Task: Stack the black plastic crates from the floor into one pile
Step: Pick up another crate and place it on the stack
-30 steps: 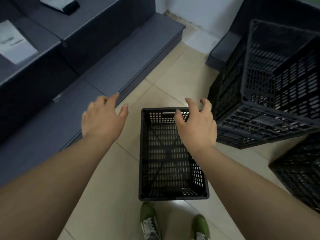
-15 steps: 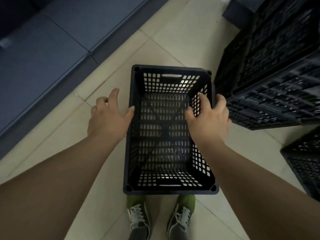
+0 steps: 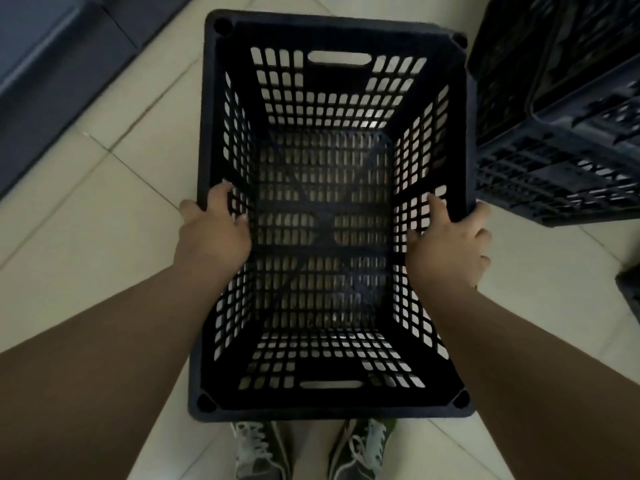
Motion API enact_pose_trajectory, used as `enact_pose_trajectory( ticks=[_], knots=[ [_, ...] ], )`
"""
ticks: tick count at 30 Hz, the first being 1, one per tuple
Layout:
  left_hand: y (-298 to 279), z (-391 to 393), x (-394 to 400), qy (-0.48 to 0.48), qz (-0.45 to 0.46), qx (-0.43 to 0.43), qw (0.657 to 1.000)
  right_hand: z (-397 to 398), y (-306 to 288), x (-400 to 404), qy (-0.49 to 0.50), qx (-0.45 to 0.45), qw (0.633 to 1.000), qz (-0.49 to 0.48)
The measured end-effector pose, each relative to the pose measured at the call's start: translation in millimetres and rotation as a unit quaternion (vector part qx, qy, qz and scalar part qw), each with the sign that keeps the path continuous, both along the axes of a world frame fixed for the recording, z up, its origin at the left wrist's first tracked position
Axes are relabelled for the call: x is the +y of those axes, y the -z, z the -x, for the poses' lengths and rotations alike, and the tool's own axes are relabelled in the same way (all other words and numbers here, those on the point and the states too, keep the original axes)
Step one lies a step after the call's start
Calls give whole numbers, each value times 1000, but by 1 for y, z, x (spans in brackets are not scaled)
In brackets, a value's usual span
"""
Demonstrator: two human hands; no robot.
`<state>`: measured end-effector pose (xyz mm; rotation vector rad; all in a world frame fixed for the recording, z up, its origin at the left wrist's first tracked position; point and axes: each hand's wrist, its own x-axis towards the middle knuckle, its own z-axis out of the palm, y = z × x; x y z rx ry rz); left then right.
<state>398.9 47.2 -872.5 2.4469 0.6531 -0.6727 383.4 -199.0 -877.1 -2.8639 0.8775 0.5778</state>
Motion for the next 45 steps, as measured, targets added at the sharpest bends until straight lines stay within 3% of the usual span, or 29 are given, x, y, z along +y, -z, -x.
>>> enact_pose_trajectory(
  ticks=[5,11,16,21,28,36,45],
  knots=[
    [1,5,4,53,-32,-12,998,-3,1,-11,-12,-26,999,23],
    [-31,1,15,54,-65,12,996,4,-24,-15,-25,-81,993,-83],
    [-90,-5,39,48,-84,19,995,-5,-76,-2,-10,-139,983,-122],
    [-175,-6,69,38,-107,8,994,-16,-162,25,-17,-171,969,-176],
    [-331,-21,90,23,-136,-37,990,-36,-314,55,-18,-204,966,-157],
    [-512,-46,100,66,-181,-114,975,-39,-491,65,2,-307,941,-142],
    [-681,-54,69,126,-167,-231,950,-4,-662,37,49,-380,916,-119]
  ],
)
